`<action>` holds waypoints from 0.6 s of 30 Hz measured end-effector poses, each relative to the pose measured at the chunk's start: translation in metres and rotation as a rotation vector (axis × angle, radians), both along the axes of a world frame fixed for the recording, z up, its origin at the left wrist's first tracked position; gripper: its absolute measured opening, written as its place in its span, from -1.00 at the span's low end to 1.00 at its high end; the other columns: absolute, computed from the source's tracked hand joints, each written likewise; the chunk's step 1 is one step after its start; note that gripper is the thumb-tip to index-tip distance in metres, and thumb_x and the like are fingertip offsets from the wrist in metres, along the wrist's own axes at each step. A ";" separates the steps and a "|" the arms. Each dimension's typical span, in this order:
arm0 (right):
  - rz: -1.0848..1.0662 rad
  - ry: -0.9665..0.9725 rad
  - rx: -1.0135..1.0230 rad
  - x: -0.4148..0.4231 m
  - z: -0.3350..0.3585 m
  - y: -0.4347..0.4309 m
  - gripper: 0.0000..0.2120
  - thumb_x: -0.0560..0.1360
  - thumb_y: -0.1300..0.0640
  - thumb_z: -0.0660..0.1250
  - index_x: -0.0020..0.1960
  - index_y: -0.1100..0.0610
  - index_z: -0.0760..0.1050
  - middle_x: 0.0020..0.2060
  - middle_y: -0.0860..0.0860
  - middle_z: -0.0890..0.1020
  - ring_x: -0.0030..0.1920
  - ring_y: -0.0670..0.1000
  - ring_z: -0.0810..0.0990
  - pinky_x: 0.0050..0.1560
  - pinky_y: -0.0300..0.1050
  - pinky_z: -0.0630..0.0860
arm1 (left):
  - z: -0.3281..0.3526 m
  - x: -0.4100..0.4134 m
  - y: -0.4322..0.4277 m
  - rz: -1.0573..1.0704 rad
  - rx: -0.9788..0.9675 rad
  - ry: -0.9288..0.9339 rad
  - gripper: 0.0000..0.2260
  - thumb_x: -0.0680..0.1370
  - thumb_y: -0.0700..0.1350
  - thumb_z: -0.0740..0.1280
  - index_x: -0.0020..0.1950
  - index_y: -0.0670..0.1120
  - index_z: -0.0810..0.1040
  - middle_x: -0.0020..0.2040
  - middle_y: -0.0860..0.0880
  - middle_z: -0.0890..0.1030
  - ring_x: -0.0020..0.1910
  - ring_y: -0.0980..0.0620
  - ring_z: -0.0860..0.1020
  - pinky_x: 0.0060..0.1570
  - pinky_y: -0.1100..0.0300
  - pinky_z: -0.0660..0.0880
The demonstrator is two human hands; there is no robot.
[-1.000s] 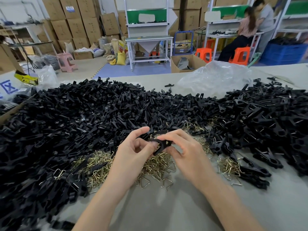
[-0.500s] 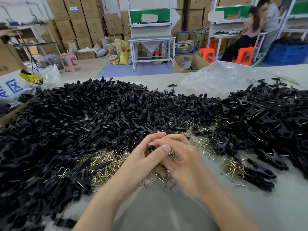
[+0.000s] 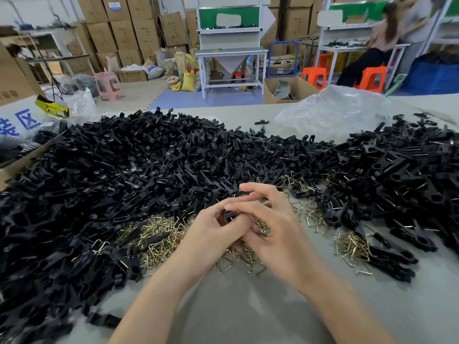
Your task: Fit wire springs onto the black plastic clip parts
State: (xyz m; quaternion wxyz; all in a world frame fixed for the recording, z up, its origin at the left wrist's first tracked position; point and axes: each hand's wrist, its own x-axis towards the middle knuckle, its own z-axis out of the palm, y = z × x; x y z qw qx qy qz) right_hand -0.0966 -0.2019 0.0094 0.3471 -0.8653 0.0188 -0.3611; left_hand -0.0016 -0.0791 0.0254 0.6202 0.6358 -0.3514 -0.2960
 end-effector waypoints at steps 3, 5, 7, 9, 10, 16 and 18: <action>0.003 0.050 -0.001 0.000 0.000 0.000 -0.49 0.46 0.30 0.46 0.25 -0.22 0.56 0.35 -0.22 0.41 0.36 -0.05 0.40 0.28 -0.24 0.41 | 0.000 0.001 0.000 0.006 0.027 -0.018 -0.83 0.48 -0.01 0.32 -0.03 0.09 0.70 -0.12 -0.06 0.72 -0.19 0.00 0.61 -0.26 0.21 0.56; 0.004 0.063 -0.009 -0.002 0.001 -0.001 -0.48 0.46 0.29 0.45 0.26 -0.23 0.54 0.36 -0.21 0.40 0.36 -0.07 0.39 0.27 -0.27 0.40 | 0.001 0.001 0.001 -0.001 0.043 -0.023 -0.83 0.49 0.00 0.31 -0.06 0.06 0.70 -0.10 -0.06 0.73 -0.20 -0.02 0.59 -0.24 0.19 0.56; 0.007 0.075 -0.049 -0.002 0.002 -0.002 -0.48 0.46 0.30 0.42 0.25 -0.23 0.57 0.36 -0.20 0.41 0.34 -0.07 0.39 0.27 -0.31 0.38 | 0.001 0.001 0.002 -0.002 0.063 -0.029 -0.82 0.48 0.03 0.32 -0.07 0.05 0.71 -0.09 -0.04 0.73 -0.20 -0.06 0.58 -0.21 0.12 0.55; 0.025 0.090 -0.103 -0.002 0.002 -0.001 -0.49 0.45 0.29 0.41 0.29 -0.17 0.59 0.37 -0.19 0.41 0.33 -0.07 0.39 0.28 -0.30 0.37 | 0.001 0.001 0.002 0.014 0.093 -0.042 -0.83 0.51 0.01 0.32 -0.08 0.06 0.71 -0.11 -0.04 0.73 -0.24 -0.14 0.60 -0.23 0.09 0.54; 0.036 0.094 -0.123 -0.002 0.002 -0.001 -0.48 0.44 0.28 0.44 0.30 -0.15 0.59 0.37 -0.19 0.41 0.32 -0.09 0.38 0.29 -0.31 0.36 | 0.001 0.001 0.002 0.018 0.102 -0.044 -0.83 0.56 -0.03 0.31 -0.08 0.06 0.71 -0.13 -0.04 0.73 -0.27 -0.13 0.61 -0.29 0.15 0.54; 0.037 0.056 -0.119 -0.002 0.001 0.002 -0.49 0.38 0.30 0.50 0.24 -0.11 0.60 0.31 -0.21 0.49 0.33 -0.15 0.39 0.31 -0.26 0.39 | 0.001 0.001 0.002 -0.006 0.063 -0.028 -0.85 0.62 -0.13 0.33 0.03 0.06 0.69 -0.15 -0.02 0.72 -0.27 0.08 0.63 -0.33 0.23 0.55; 0.015 0.027 -0.121 -0.002 0.002 0.002 -0.54 0.42 0.27 0.50 0.24 -0.09 0.59 0.26 -0.23 0.52 0.32 -0.12 0.43 0.28 -0.21 0.43 | 0.000 0.001 0.000 -0.046 0.026 0.017 -0.82 0.56 0.02 0.41 0.16 0.13 0.63 -0.09 -0.01 0.71 -0.22 0.04 0.63 -0.26 0.16 0.57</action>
